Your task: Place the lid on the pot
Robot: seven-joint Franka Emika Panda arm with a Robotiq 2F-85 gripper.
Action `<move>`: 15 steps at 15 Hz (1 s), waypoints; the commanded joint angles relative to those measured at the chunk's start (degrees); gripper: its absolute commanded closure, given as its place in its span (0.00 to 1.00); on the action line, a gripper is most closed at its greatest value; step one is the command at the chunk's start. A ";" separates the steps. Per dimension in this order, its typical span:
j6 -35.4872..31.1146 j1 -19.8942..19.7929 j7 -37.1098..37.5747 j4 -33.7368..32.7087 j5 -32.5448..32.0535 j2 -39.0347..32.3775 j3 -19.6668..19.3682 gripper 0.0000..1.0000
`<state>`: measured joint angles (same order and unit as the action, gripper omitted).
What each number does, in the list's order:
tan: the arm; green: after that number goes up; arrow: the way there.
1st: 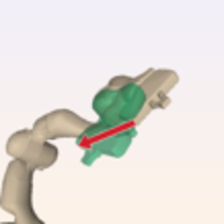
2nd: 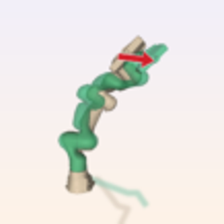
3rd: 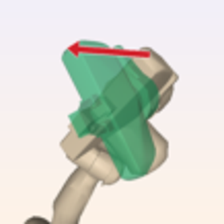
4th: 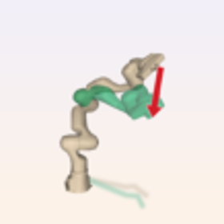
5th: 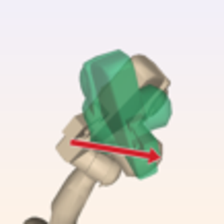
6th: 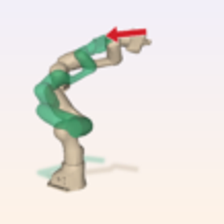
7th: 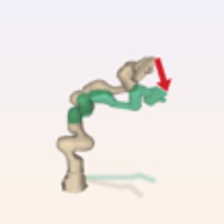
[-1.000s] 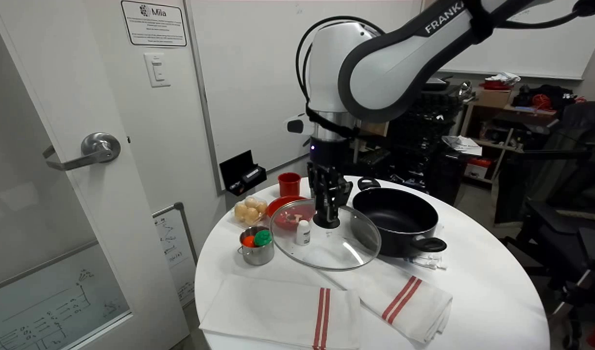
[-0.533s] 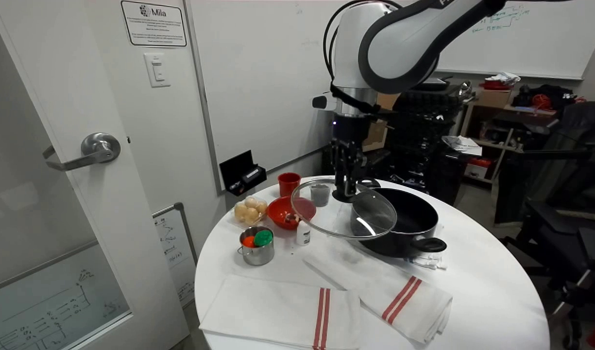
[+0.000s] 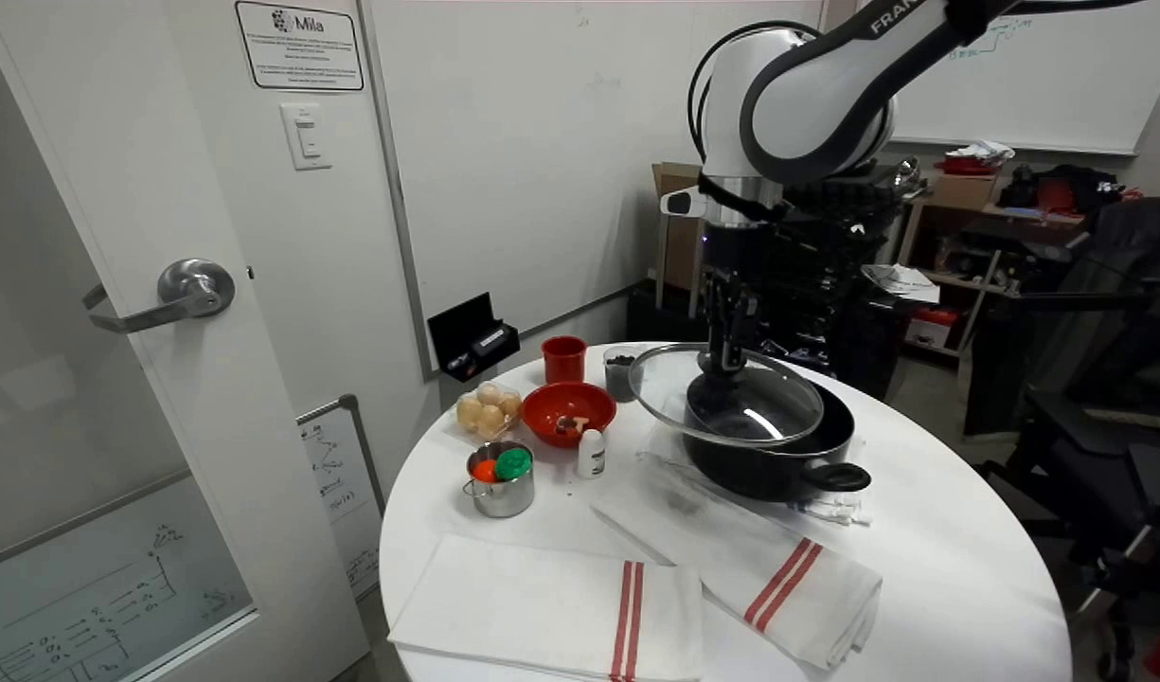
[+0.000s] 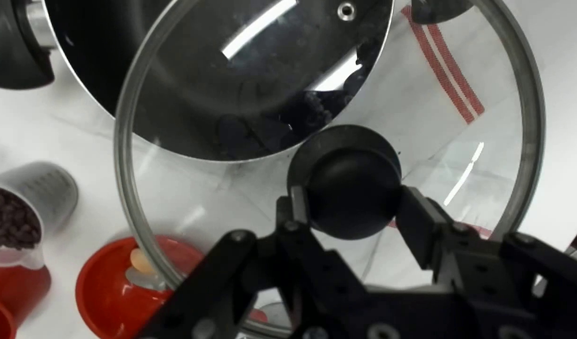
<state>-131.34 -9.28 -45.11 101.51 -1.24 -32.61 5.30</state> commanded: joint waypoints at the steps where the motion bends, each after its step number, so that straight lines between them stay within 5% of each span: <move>1: 0.60 -1.48 2.79 3.09 2.40 2.81 -1.23 0.75; 15: 0.69 -5.54 12.67 4.23 2.81 0.95 -4.67 0.75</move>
<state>-131.36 -14.75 -34.41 105.93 0.46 -32.65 1.03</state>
